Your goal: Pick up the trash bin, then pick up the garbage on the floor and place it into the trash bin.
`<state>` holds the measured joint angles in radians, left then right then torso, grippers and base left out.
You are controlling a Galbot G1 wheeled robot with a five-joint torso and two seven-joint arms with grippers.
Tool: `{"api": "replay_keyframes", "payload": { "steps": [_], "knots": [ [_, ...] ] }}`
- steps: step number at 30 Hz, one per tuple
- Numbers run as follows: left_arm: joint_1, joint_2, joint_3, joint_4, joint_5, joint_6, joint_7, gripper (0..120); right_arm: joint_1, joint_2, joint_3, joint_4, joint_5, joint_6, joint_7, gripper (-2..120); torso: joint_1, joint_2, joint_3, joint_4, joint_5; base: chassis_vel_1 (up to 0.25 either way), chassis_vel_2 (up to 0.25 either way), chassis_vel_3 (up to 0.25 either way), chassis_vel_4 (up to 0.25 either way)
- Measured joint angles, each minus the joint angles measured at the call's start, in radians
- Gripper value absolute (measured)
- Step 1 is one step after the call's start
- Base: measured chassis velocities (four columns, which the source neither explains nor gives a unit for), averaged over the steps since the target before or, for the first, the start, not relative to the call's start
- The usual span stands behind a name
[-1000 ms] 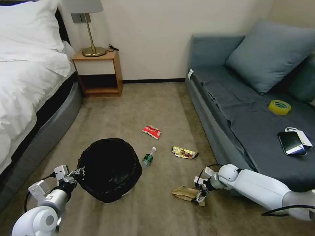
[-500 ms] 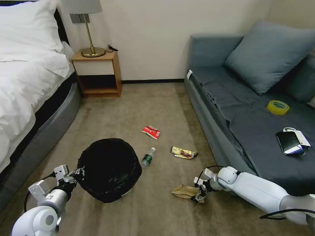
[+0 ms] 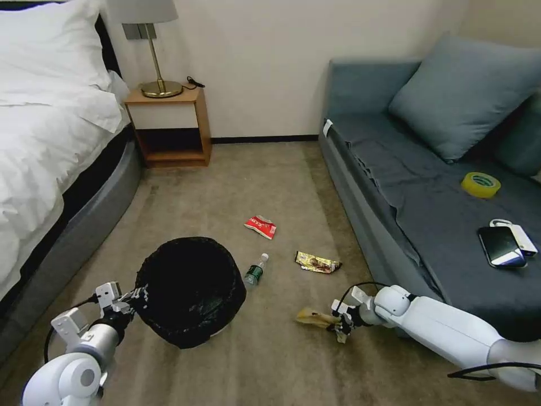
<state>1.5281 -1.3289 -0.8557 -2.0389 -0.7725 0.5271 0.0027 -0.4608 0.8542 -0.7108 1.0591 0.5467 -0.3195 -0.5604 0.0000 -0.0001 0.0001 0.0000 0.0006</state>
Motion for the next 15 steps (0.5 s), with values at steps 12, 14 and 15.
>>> {"api": "replay_keyframes", "payload": {
  "steps": [12, 14, 15],
  "knots": [
    [-0.013, 0.026, 0.041, 0.000, -0.005, 0.020, -0.018, 4, -0.062, -0.027, 0.360, 0.287, 0.035, -0.006, 0.103, 1, 0.000, 0.000, 0.000, 0.0002, -0.0003, 0.000, 0.000, 0.000, 0.000],
    [-0.016, 0.028, 0.050, 0.000, -0.005, 0.023, -0.023, 4, -0.068, -0.028, 0.393, 0.325, 0.051, -0.008, 0.121, 1, 0.000, 0.000, 0.000, 0.0002, -0.0006, 0.000, 0.000, 0.000, 0.000],
    [-0.020, 0.029, 0.060, 0.001, -0.007, 0.028, -0.027, 4, -0.076, -0.028, 0.425, 0.360, 0.066, -0.009, 0.146, 1, 0.000, 0.000, 0.000, 0.0002, -0.0012, 0.000, 0.000, 0.000, 0.000]
  ]
}}
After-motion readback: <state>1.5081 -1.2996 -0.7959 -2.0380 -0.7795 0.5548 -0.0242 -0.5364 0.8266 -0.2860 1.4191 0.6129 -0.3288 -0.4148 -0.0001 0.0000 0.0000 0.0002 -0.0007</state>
